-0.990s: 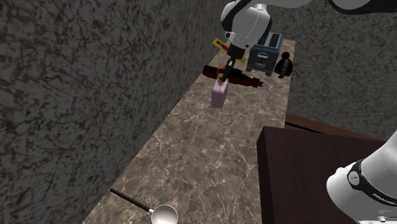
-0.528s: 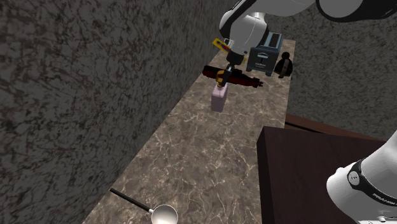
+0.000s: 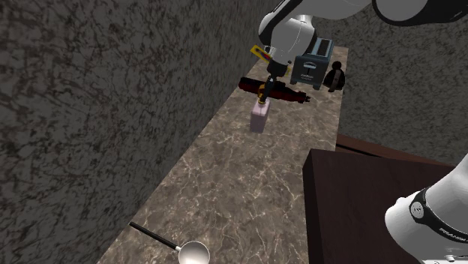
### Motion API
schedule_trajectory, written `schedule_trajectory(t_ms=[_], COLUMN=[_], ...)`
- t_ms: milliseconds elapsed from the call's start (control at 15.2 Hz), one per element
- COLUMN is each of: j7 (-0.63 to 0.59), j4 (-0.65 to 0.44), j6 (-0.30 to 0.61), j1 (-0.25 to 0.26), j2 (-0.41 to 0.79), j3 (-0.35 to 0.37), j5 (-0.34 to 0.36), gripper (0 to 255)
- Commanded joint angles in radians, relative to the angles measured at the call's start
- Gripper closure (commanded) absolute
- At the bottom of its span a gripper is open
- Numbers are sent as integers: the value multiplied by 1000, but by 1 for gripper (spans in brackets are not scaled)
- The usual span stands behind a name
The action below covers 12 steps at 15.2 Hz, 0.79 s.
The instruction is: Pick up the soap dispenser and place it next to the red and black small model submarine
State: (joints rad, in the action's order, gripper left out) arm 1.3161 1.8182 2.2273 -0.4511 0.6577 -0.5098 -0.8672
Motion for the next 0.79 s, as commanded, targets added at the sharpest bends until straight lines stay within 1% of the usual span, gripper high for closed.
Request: schedule_trajectory(t_ms=[0, 198, 462, 726], j7=[0, 0, -33, -33], j4=[0, 0, 7, 7], j6=[0, 0, -68, -68], j1=[0, 0, 7, 7], j2=[0, 0, -82, -82], j3=[0, 0, -49, -49], j5=[0, 0, 67, 67], gripper=[0, 0, 0, 0])
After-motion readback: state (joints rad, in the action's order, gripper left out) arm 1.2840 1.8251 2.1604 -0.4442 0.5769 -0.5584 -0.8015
